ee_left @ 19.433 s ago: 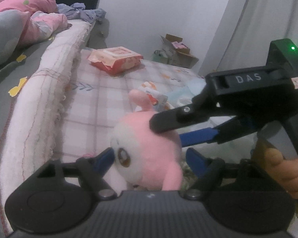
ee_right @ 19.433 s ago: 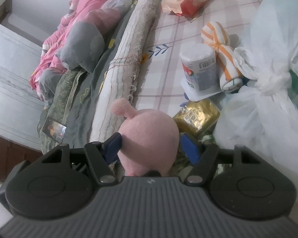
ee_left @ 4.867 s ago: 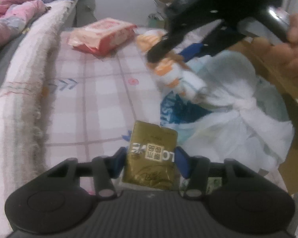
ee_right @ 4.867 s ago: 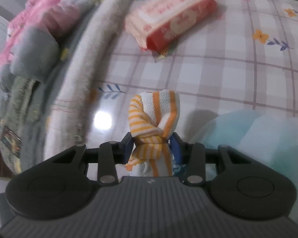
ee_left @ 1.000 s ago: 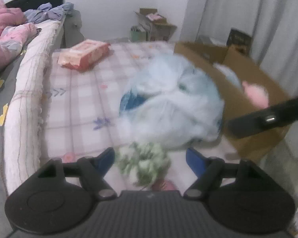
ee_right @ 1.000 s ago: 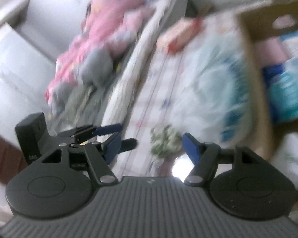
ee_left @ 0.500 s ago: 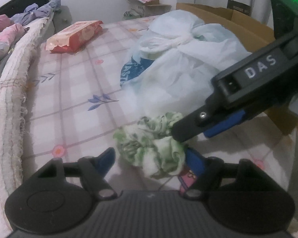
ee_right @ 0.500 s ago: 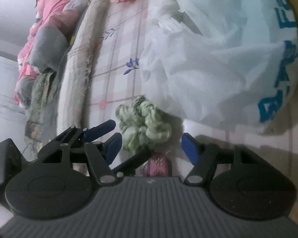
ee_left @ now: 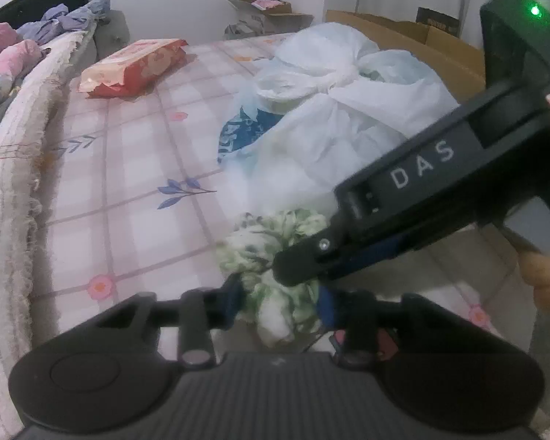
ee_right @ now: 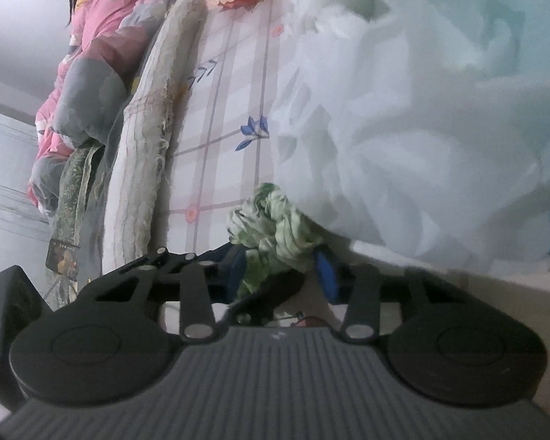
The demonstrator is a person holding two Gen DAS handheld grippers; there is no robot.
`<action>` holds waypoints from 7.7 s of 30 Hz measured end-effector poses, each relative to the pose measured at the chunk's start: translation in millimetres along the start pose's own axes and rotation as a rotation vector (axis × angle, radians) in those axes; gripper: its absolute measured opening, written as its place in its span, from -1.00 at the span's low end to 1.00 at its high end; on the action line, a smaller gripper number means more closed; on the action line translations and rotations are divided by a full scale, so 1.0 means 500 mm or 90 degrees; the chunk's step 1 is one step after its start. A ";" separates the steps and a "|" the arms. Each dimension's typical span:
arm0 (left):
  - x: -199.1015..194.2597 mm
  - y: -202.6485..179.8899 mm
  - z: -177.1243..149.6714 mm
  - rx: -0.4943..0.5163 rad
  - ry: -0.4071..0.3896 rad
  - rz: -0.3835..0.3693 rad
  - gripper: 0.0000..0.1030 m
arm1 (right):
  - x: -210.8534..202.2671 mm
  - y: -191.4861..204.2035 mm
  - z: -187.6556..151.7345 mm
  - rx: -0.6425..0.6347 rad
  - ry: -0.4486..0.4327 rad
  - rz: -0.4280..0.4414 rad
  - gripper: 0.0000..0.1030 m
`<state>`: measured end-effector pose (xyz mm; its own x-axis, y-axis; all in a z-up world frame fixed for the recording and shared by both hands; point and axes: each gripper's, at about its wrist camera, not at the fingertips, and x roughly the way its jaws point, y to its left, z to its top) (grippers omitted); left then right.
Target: Organize soft objects
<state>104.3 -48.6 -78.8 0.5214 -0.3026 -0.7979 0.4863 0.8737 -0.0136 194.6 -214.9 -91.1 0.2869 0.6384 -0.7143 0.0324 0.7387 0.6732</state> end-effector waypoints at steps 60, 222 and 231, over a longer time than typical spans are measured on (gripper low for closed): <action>-0.092 -0.295 0.195 0.043 -0.080 -0.109 0.42 | -0.667 -0.392 -0.071 0.029 -0.346 -0.362 -0.39; -0.157 -0.320 0.076 -0.145 0.000 0.088 0.97 | -0.513 -0.092 -0.267 -0.149 -0.292 -0.373 0.97; -0.158 -0.321 0.077 -0.145 -0.001 0.088 0.97 | -0.514 -0.092 -0.266 -0.150 -0.292 -0.373 0.97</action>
<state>12.3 -179.8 9.5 0.5726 -0.1745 -0.8011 0.2403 0.9699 -0.0396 -8.2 -384.4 35.9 0.6551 0.0137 -0.7554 0.1120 0.9870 0.1150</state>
